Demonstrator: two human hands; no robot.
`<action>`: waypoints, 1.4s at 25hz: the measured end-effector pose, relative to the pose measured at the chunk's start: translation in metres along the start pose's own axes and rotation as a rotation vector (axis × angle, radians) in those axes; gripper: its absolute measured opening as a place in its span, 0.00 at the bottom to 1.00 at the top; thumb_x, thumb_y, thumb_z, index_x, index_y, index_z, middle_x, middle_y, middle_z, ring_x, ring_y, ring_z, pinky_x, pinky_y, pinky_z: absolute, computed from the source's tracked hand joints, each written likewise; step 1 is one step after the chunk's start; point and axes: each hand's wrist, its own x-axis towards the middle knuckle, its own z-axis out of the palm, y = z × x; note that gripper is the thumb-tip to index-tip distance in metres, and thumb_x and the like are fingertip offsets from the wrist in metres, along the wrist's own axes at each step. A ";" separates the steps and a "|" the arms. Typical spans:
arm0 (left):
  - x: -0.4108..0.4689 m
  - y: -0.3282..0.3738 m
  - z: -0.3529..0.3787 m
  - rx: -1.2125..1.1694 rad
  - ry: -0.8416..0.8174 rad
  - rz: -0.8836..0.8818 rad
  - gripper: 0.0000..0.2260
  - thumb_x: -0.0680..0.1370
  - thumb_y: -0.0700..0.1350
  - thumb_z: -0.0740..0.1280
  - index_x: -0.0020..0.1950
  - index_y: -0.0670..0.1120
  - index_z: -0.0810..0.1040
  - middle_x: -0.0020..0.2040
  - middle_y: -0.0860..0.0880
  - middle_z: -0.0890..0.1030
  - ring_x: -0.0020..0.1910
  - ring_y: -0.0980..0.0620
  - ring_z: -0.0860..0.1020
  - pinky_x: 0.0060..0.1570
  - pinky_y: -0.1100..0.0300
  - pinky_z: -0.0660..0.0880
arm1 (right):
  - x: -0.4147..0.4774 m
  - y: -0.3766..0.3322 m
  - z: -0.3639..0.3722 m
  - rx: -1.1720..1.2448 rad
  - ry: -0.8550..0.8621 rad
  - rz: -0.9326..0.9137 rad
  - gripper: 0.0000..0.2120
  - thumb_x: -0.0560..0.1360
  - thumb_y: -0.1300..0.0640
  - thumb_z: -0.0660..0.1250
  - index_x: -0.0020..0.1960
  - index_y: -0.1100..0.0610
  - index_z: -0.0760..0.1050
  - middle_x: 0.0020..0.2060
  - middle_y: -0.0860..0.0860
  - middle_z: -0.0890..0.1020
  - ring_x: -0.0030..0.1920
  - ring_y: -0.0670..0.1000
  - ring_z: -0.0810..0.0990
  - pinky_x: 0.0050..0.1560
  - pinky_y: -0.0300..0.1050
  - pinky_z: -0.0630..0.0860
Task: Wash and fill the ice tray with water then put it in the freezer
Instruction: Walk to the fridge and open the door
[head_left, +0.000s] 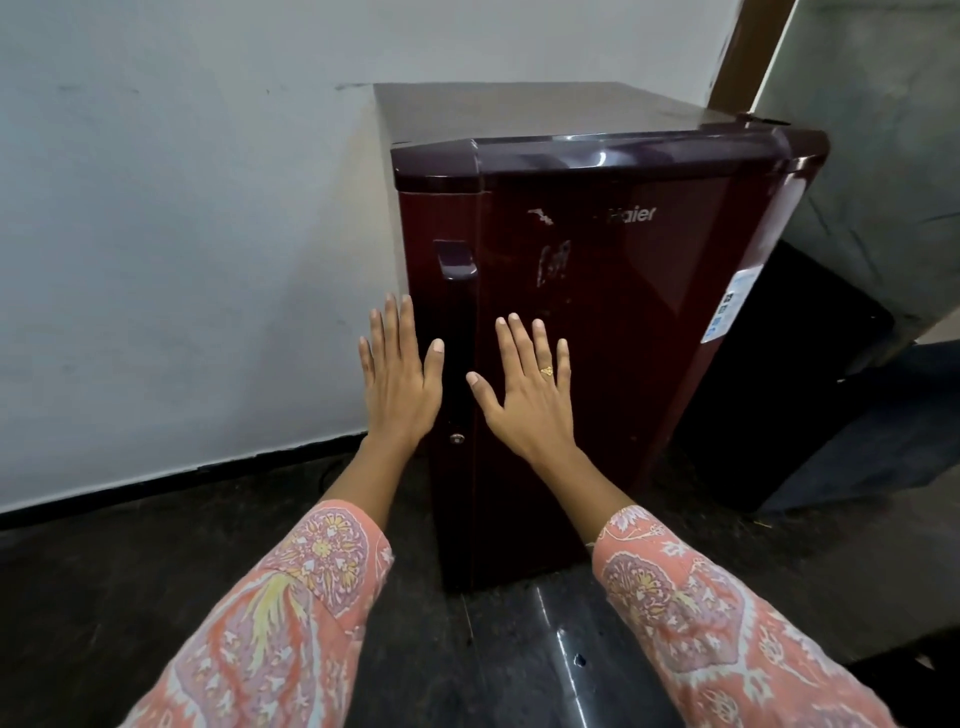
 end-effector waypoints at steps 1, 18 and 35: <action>0.008 -0.002 -0.002 -0.072 -0.011 -0.025 0.27 0.82 0.54 0.48 0.77 0.48 0.41 0.78 0.48 0.43 0.76 0.50 0.40 0.73 0.52 0.36 | 0.007 -0.005 0.001 0.041 -0.001 -0.002 0.34 0.77 0.37 0.45 0.76 0.52 0.43 0.77 0.49 0.49 0.76 0.50 0.39 0.72 0.49 0.32; 0.107 -0.010 0.018 -0.747 -0.107 -0.279 0.28 0.78 0.56 0.60 0.75 0.47 0.58 0.69 0.43 0.62 0.69 0.46 0.65 0.65 0.58 0.65 | 0.077 -0.031 0.032 0.964 -0.121 0.294 0.23 0.76 0.58 0.65 0.67 0.54 0.59 0.53 0.50 0.78 0.52 0.49 0.79 0.47 0.36 0.77; 0.111 -0.022 0.022 -0.701 -0.110 -0.220 0.44 0.63 0.73 0.57 0.71 0.47 0.59 0.63 0.49 0.62 0.64 0.50 0.66 0.66 0.53 0.67 | 0.089 -0.033 0.057 1.101 -0.071 0.532 0.07 0.65 0.62 0.69 0.31 0.63 0.73 0.22 0.55 0.74 0.24 0.51 0.73 0.31 0.46 0.73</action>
